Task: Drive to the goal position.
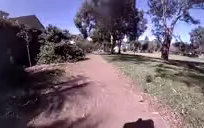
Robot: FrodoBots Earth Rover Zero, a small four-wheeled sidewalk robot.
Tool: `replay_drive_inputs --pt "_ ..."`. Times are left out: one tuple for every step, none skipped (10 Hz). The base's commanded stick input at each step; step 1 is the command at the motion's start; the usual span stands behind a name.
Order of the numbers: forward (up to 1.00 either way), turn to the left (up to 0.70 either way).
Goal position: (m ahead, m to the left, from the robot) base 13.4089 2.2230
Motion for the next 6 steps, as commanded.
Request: replay_drive_inputs --pt "0.7 0.0" --pt "0.7 0.0" --pt "0.7 0.0" --pt "0.7 0.0" --pt "0.7 0.0" --pt "0.7 0.0"
